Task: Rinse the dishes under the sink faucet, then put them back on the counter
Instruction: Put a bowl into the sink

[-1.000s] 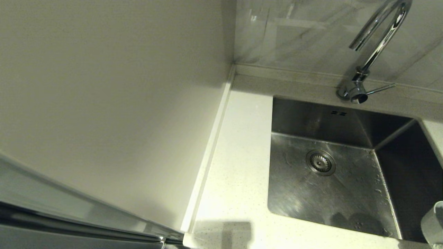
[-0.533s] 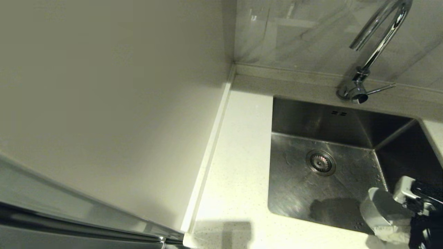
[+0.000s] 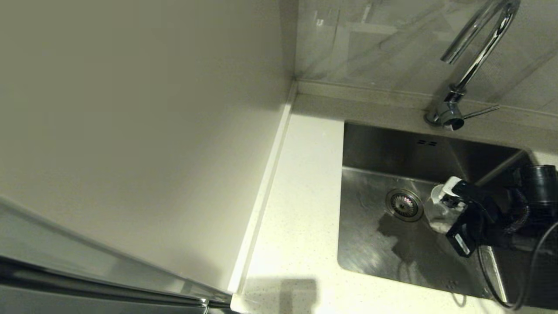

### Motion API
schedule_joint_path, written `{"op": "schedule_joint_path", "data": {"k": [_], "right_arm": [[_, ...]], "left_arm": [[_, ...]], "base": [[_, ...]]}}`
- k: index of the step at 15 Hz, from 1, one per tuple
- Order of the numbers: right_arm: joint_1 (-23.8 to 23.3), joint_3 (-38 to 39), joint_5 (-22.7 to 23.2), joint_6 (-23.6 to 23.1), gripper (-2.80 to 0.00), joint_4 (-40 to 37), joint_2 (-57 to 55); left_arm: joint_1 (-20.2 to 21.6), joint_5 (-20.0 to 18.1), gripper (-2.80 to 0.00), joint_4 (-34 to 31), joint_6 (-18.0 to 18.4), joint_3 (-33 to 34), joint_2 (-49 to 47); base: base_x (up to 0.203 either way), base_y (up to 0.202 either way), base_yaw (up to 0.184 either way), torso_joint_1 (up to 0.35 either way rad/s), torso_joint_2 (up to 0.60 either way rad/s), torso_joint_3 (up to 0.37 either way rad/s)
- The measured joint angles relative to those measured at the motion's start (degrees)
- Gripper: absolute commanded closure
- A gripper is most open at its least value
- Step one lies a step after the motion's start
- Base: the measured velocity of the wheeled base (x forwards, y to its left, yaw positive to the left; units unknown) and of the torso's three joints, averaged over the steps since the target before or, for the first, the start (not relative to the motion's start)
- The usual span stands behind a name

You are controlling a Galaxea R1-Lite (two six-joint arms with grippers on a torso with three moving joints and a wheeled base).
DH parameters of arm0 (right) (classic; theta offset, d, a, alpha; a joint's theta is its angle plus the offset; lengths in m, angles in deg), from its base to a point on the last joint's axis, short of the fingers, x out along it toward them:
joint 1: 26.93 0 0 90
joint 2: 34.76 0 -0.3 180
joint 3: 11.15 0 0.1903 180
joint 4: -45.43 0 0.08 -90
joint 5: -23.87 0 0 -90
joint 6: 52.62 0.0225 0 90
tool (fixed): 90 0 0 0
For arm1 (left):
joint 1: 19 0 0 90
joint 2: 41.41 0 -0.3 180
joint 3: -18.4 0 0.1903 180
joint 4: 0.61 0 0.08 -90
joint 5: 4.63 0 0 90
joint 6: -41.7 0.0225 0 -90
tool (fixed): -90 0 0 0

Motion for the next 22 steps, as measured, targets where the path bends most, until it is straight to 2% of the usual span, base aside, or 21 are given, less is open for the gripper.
{"op": "schedule_joint_path", "data": {"k": [3, 5, 10, 14, 17, 18, 22], "right_arm": [[-1.55, -0.33, -8.35, 6.66, 0.0, 18.28, -10.16], [-2.0, -5.24, -13.61, 10.21, 0.0, 23.03, -16.12], [-2.73, -15.96, -19.85, 11.21, 0.0, 23.26, -27.18], [-4.9, -23.4, -20.13, 11.89, 0.0, 13.32, -31.48], [-5.59, -27.39, -20.37, 13.24, 0.0, 12.45, -34.21], [-5.63, -28.18, -20.54, 13.27, -2.8, 12.47, -34.97], [-5.73, -29.62, -20.49, 14.98, -2.8, 12.45, -36.57]], "left_arm": [[-0.02, 0.02, 0.0, -0.02, 0.02, 0.0, 0.0], [-0.02, 0.0, 0.0, 0.0, 0.04, 0.0, 0.0], [0.01, -0.01, 0.0, -0.03, 0.0, 0.0, 0.0], [-0.02, 0.0, 0.0, 0.0, 0.0, 0.0, 0.0], [-0.02, 0.01, 0.0, -0.01, 0.01, 0.0, 0.0], [0.0, 0.02, 0.0, -0.03, 0.01, 0.0, 0.0], [0.0, 0.02, 0.0, -0.03, 0.0, 0.0, 0.0]], "base": [[0.0, 0.0, 0.0, 0.0, 0.0, 0.0], [0.0, 0.0, 0.0, 0.0, 0.0, 0.0], [0.0, 0.0, 0.0, 0.0, 0.0, 0.0], [0.0, 0.0, 0.0, 0.0, 0.0, 0.0], [0.0, 0.0, 0.0, 0.0, 0.0, 0.0], [0.0, 0.0, 0.0, 0.0, 0.0, 0.0], [0.0, 0.0, 0.0, 0.0, 0.0, 0.0]]}}
